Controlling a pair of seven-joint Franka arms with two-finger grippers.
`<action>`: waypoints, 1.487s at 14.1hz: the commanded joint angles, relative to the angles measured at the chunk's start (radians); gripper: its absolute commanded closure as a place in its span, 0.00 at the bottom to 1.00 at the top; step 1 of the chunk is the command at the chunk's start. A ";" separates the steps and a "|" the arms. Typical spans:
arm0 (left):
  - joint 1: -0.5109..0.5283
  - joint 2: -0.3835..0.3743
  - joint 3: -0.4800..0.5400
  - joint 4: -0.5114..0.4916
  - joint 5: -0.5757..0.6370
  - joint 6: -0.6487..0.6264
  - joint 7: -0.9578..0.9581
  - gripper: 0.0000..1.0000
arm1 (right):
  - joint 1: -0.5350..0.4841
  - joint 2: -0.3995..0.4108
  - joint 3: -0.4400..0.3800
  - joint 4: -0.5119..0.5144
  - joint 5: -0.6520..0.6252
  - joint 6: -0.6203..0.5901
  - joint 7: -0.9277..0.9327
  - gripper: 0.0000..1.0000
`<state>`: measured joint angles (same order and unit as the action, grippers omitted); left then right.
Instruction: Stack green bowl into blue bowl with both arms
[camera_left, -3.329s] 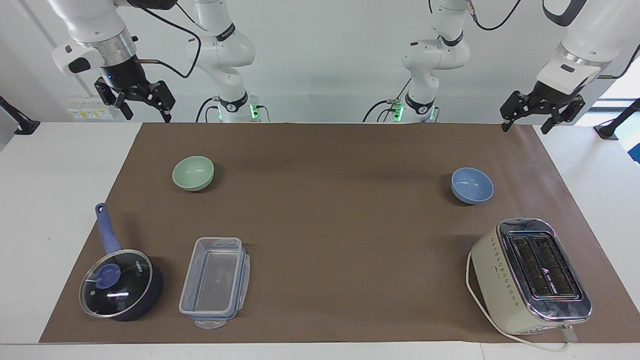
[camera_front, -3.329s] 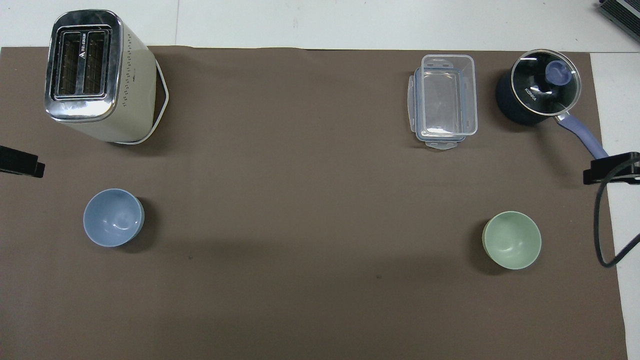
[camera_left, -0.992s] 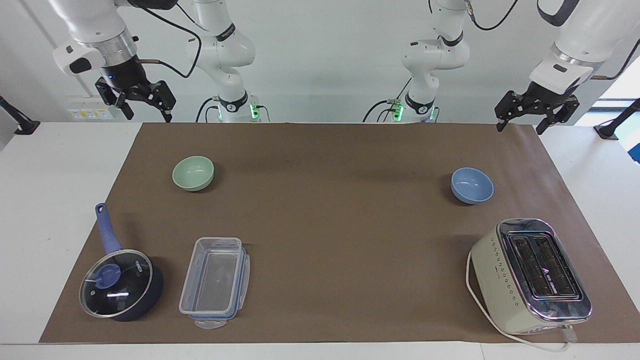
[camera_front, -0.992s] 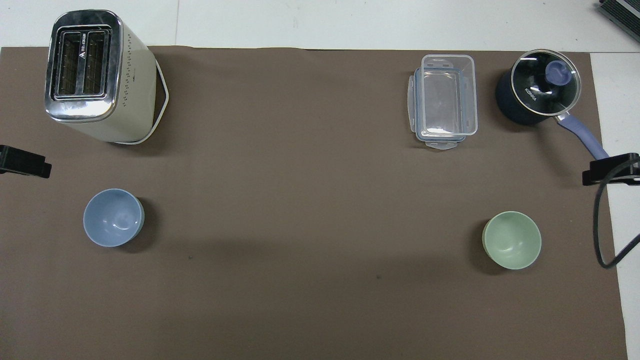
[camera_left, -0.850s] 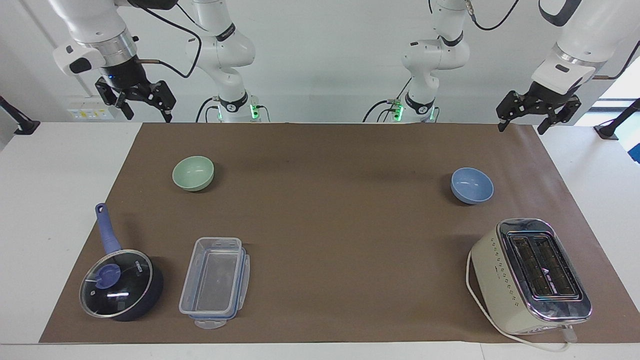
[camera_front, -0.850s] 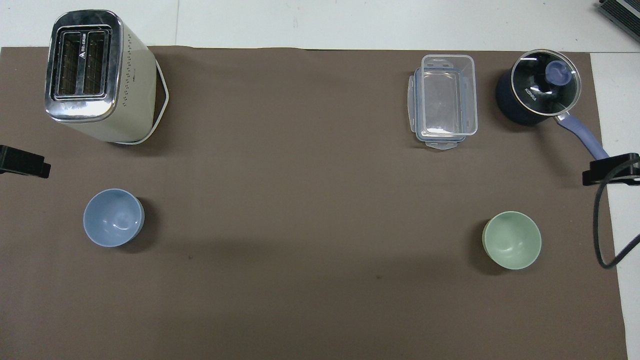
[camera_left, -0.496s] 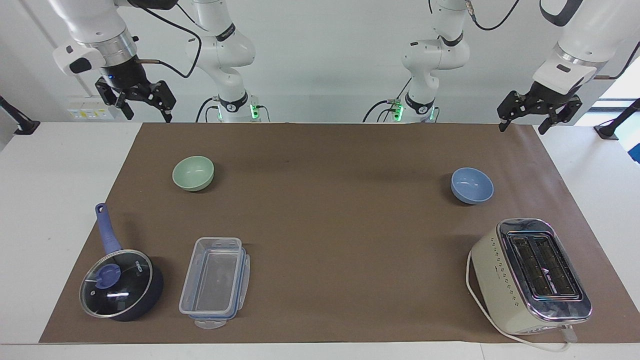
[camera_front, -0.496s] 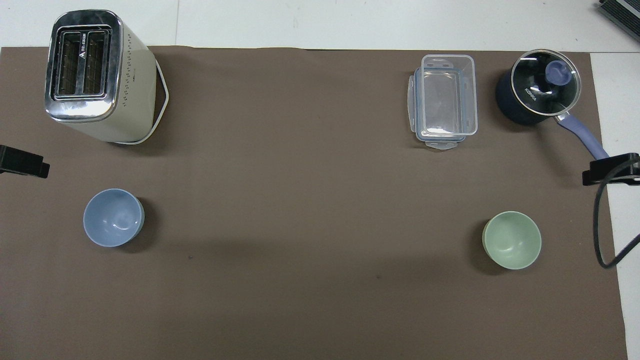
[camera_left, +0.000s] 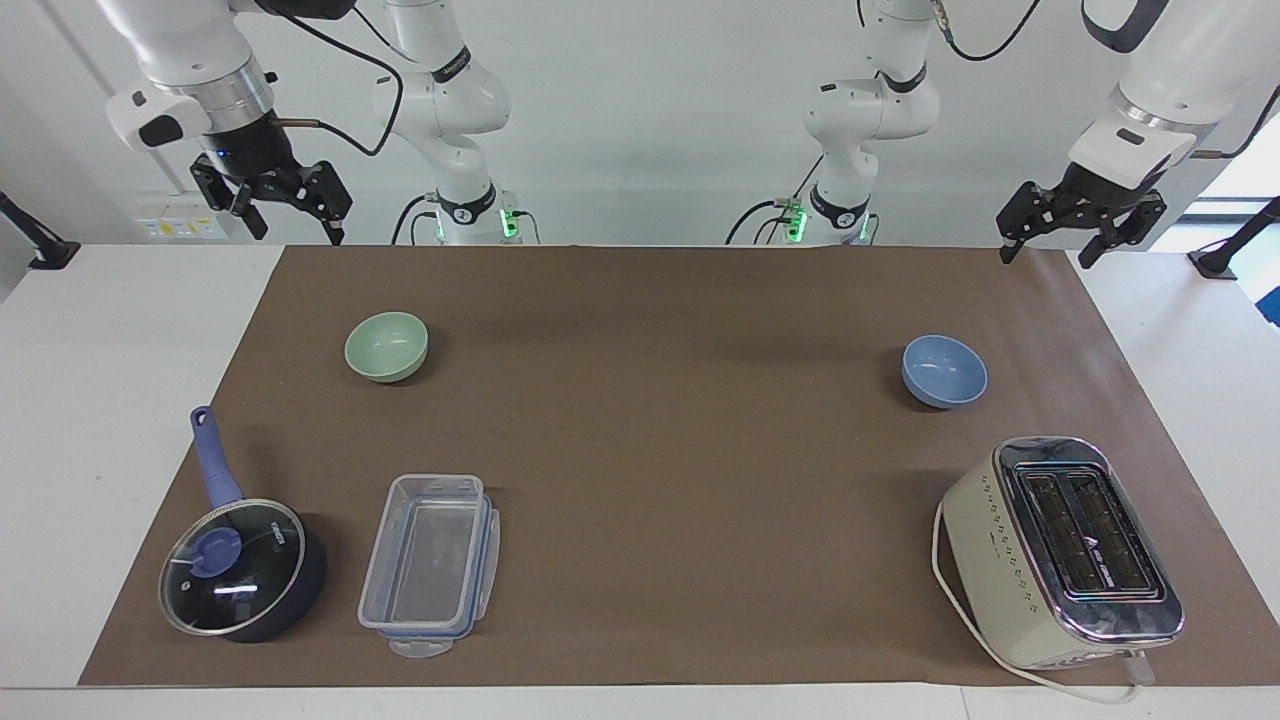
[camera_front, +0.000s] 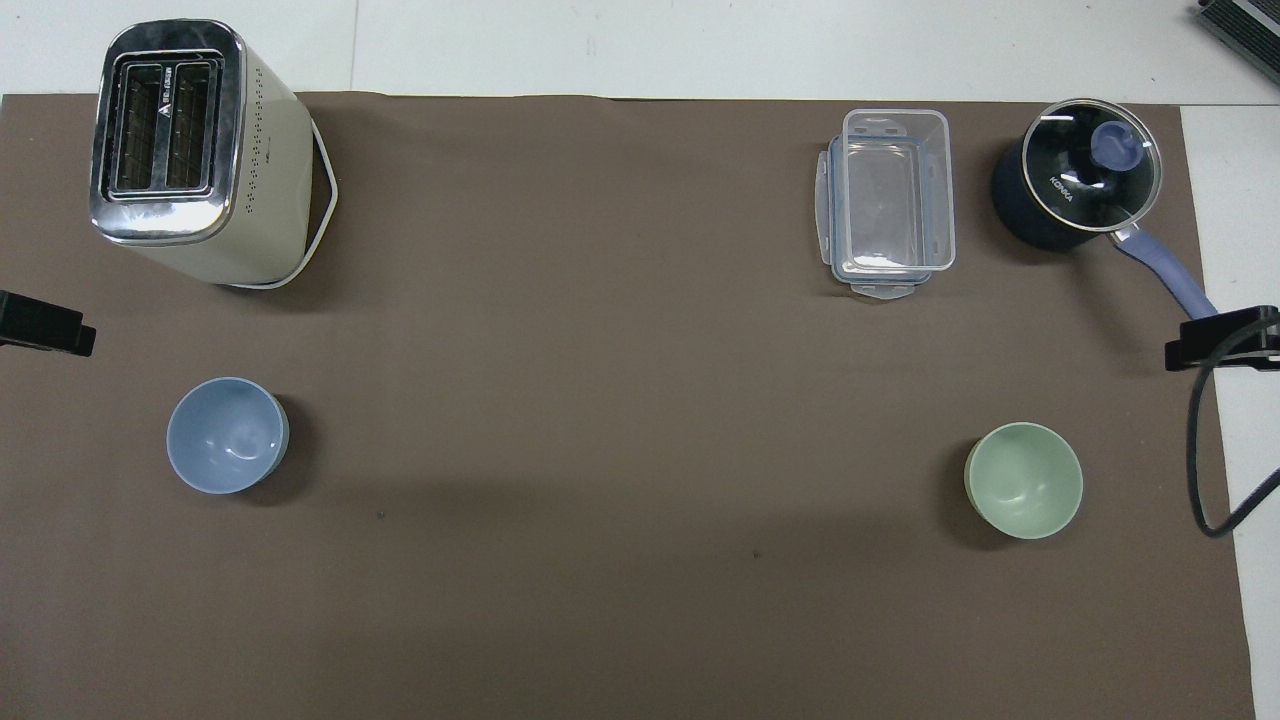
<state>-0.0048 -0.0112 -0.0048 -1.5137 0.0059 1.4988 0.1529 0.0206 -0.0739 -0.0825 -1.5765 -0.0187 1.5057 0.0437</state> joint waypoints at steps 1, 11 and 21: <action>0.008 -0.015 0.002 -0.016 -0.018 0.004 0.010 0.00 | -0.005 -0.003 0.006 0.006 0.006 -0.005 -0.013 0.00; 0.011 -0.015 0.009 -0.013 -0.024 0.006 0.013 0.00 | -0.011 -0.010 0.004 0.001 0.005 -0.018 -0.013 0.00; 0.144 -0.042 0.014 -0.219 -0.072 0.177 0.195 0.00 | -0.019 -0.010 0.000 0.000 0.005 -0.018 -0.015 0.00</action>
<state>0.1136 -0.0108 0.0142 -1.6269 -0.0490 1.6034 0.3092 0.0177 -0.0753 -0.0851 -1.5764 -0.0187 1.5037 0.0437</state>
